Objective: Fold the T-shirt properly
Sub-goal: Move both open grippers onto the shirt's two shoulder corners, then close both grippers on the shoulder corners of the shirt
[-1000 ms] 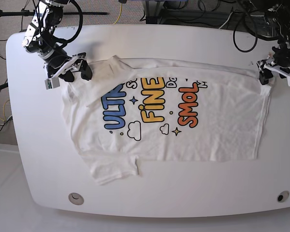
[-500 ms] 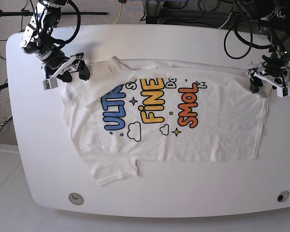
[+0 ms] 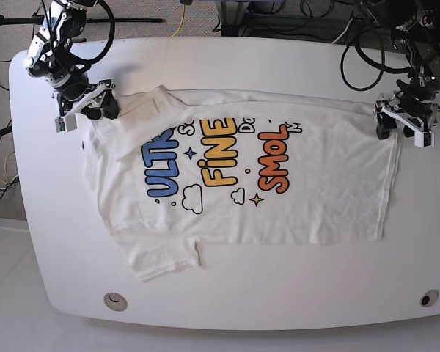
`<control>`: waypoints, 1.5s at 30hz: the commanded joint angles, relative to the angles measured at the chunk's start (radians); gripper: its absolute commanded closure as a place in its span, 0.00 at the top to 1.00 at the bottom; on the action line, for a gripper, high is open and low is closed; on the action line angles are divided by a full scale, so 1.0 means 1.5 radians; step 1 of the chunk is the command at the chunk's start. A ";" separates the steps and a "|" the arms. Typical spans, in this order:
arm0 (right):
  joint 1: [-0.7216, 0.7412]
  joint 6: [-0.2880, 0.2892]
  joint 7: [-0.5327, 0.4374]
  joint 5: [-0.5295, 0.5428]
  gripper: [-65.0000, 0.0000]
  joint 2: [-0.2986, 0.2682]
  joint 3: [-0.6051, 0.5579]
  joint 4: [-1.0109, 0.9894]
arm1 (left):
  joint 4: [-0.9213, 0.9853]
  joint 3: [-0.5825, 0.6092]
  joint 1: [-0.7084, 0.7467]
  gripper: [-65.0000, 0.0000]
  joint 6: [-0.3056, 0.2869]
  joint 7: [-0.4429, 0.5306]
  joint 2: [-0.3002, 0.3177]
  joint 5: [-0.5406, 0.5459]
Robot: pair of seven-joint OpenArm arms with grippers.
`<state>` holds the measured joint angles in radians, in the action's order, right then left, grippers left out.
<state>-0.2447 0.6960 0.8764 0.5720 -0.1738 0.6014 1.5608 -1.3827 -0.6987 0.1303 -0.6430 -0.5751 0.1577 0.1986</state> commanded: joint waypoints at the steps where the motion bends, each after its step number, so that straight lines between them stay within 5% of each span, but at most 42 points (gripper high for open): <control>1: 0.004 0.001 -0.004 0.004 0.36 -0.008 0.005 0.007 | -0.004 -0.001 0.000 0.56 -0.011 -0.014 0.005 -0.003; 14: 0.001 0.001 -0.002 0.008 0.60 -0.029 0.038 0.059 | -0.003 -0.001 0.000 0.50 -0.014 -0.014 0.004 -0.003; 24: 0.004 0.001 -0.002 0.003 0.64 -0.035 0.061 0.071 | -0.002 0.003 0.000 0.02 -0.015 -0.014 0.004 -0.004; 45: 0.024 0.001 -0.005 0.002 0.63 -0.046 0.060 -0.058 | -0.002 0.003 0.001 0.02 -0.015 -0.014 0.005 -0.004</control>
<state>-0.2115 0.6968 0.8665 0.5728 -0.2276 0.6891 1.4761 -1.3788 -0.6933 0.1326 -0.6636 -0.5812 0.1555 0.2028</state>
